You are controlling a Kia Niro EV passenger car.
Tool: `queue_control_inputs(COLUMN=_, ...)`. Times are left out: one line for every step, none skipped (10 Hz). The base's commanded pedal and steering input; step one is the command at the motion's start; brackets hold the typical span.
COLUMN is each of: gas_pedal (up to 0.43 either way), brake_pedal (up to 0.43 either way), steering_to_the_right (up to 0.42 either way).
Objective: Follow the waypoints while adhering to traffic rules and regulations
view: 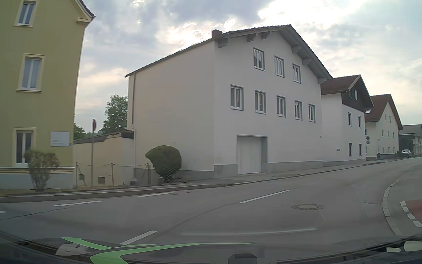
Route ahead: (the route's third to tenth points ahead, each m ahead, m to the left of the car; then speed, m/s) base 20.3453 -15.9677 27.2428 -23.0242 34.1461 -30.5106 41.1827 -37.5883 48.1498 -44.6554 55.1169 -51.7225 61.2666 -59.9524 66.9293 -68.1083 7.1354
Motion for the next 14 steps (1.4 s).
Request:
queue_control_inputs(gas_pedal=0.157, brake_pedal=0.000, steering_to_the_right=0.293)
queue_control_inputs(gas_pedal=0.177, brake_pedal=0.000, steering_to_the_right=0.293)
queue_control_inputs(gas_pedal=0.189, brake_pedal=0.000, steering_to_the_right=0.291)
queue_control_inputs(gas_pedal=0.189, brake_pedal=0.000, steering_to_the_right=0.283)
queue_control_inputs(gas_pedal=0.209, brake_pedal=0.000, steering_to_the_right=0.277)
queue_control_inputs(gas_pedal=0.220, brake_pedal=0.000, steering_to_the_right=0.271)
queue_control_inputs(gas_pedal=0.240, brake_pedal=0.000, steering_to_the_right=0.264)
queue_control_inputs(gas_pedal=0.248, brake_pedal=0.000, steering_to_the_right=0.256)
queue_control_inputs(gas_pedal=0.248, brake_pedal=0.000, steering_to_the_right=0.240)
queue_control_inputs(gas_pedal=0.248, brake_pedal=0.000, steering_to_the_right=0.224)
queue_control_inputs(gas_pedal=0.260, brake_pedal=0.000, steering_to_the_right=0.202)
queue_control_inputs(gas_pedal=0.268, brake_pedal=0.000, steering_to_the_right=0.188)
queue_control_inputs(gas_pedal=0.268, brake_pedal=0.000, steering_to_the_right=0.173)
queue_control_inputs(gas_pedal=0.280, brake_pedal=0.000, steering_to_the_right=0.164)
